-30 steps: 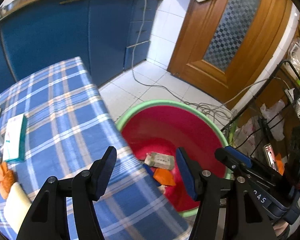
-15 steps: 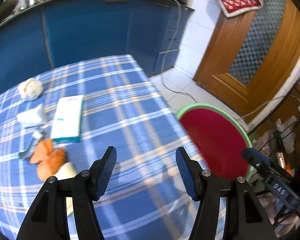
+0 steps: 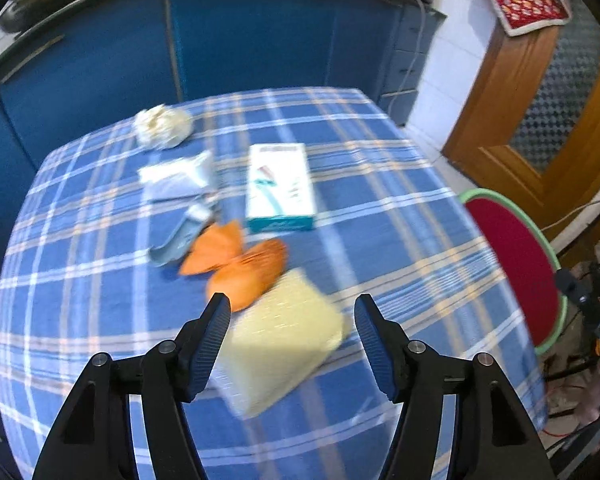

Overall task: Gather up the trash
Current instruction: 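Move both open tools back over the table items, then grasp the yellow sponge with the left tool and lift it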

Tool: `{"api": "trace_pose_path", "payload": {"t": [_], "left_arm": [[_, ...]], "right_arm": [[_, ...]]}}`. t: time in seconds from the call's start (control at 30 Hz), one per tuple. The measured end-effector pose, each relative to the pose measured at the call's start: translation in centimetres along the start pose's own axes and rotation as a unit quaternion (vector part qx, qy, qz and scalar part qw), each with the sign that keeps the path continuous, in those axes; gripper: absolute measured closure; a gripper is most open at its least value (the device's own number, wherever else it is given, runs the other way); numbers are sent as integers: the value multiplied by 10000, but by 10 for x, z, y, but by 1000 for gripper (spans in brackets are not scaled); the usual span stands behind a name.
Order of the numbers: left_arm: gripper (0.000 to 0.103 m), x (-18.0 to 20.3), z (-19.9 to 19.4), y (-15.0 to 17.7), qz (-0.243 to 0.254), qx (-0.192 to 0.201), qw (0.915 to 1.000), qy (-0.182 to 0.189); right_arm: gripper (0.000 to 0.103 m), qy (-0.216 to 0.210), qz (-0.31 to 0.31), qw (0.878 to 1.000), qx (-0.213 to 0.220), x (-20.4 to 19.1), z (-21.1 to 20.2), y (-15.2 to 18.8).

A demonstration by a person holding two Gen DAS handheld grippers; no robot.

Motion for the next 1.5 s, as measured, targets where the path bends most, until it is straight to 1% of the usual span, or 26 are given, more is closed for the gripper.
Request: {"api": "trace_pose_path", "payload": {"t": [0.1, 0.2, 0.33, 0.47, 0.57, 0.6, 0.63, 0.67, 0.73, 0.83, 0.93, 1.03, 1.23, 1.4, 1.5], "left_arm": [[34, -12, 3, 6, -23, -83, 9999, -77], [33, -15, 6, 13, 26, -184, 9998, -102], [31, -10, 10, 18, 66, -237, 9997, 54], [31, -2, 15, 22, 88, -304, 9993, 202], [32, 3, 18, 27, 110, -341, 9991, 246], [34, 3, 18, 27, 101, -305, 9992, 248], [38, 4, 17, 27, 94, -252, 9993, 264], [40, 4, 17, 27, 60, -230, 9993, 300], [49, 4, 15, 26, -39, -196, 9990, 391], [58, 0, 9, 25, -169, -119, 9987, 458], [63, -7, -1, 22, -342, 3, 9981, 503], [65, -15, -11, 18, -475, 140, 9975, 509], [67, -34, -35, 9, -721, 430, 9954, 469], [67, -57, -52, 4, -962, 671, 9924, 363], [67, -71, -57, 3, -1075, 746, 9910, 270]], "right_arm": [[57, -17, -37, 10000, -24, -7, 1, 2], [57, -39, -89, 9999, -52, -14, 2, 4], [57, -61, -139, 9998, -94, -22, 4, 7], [57, -78, -184, 9997, -136, -28, 6, 9], [57, -88, -213, 9996, -164, -33, 7, 10], [57, -89, -223, 9996, -170, -34, 8, 10], [57, -90, -243, 9995, -179, -36, 8, 11], [57, -91, -259, 9994, -187, -37, 8, 11], [57, -106, -308, 9992, -211, -42, 10, 11], [57, -156, -363, 9989, -243, -50, 12, 11], [57, -239, -454, 9983, -277, -61, 14, 12], [57, -346, -563, 9973, -310, -75, 17, 12], [57, -614, -794, 9942, -390, -110, 25, 13], [57, -824, -971, 9908, -466, -141, 33, 18], [57, -950, -1077, 9882, -532, -159, 39, 23]]}}
Point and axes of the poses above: each gripper's, at about its wrist camera, not at the fingertips, and z roughly the way its jaws point, x to its right, y to its underside, the point moved 9 cm from there along z, roughly the way its jaws point, and after that the axes turned 9 degrees about x, right-handed, at the moved point
